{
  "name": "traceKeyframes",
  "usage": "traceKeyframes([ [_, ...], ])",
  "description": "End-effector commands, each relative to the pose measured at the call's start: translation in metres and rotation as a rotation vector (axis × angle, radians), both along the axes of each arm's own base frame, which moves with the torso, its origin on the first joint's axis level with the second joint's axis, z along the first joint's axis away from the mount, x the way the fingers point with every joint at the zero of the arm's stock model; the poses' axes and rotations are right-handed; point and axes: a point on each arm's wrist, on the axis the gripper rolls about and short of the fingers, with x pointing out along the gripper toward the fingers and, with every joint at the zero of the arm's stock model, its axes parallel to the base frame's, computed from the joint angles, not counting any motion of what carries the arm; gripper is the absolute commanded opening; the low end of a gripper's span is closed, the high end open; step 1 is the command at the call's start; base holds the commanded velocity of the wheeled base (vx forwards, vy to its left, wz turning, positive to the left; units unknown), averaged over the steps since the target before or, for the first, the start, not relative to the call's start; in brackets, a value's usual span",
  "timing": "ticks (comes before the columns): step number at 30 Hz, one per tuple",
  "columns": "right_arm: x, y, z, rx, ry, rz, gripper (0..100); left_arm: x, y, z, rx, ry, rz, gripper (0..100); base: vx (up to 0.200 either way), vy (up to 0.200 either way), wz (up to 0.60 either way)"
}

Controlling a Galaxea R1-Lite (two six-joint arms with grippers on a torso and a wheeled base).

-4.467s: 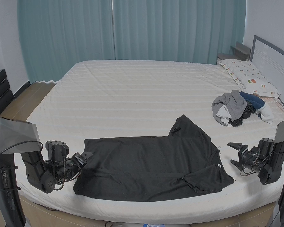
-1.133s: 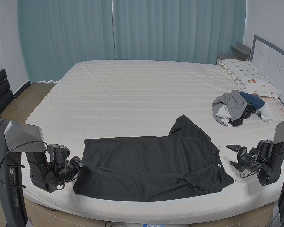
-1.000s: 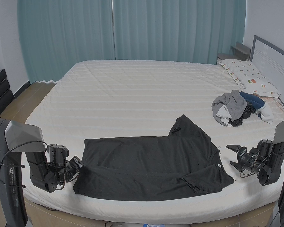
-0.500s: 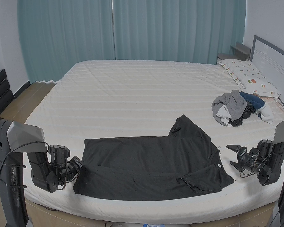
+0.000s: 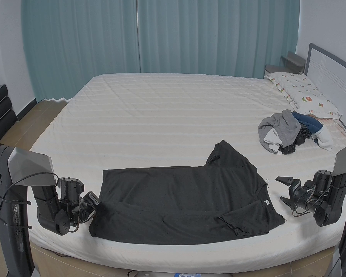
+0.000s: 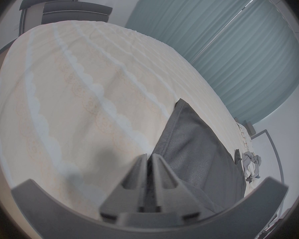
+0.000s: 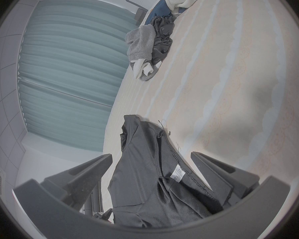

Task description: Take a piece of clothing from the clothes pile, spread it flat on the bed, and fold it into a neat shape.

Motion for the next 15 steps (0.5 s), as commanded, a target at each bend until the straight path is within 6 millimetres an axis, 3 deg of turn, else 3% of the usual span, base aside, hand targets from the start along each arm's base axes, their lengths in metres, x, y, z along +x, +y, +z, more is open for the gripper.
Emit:
traceKeyframes([
  [1, 0.0, 0.0, 0.0, -0.001, -0.007, 0.0, 100, -0.001, 0.001, 0.001, -0.001, 0.001, 0.002, 100, 0.0, 0.0, 0.0],
  [8, 0.0, 0.0, 0.0, -0.004, -0.006, 0.001, 100, -0.001, 0.003, 0.003, -0.05, -0.003, 0.046, 100, 0.0, 0.0, 0.0],
  [15, -0.002, 0.019, 0.002, -0.103, -0.035, 0.108, 100, -0.003, 0.011, 0.012, -0.106, -0.019, 0.075, 100, 0.0, 0.0, 0.0],
])
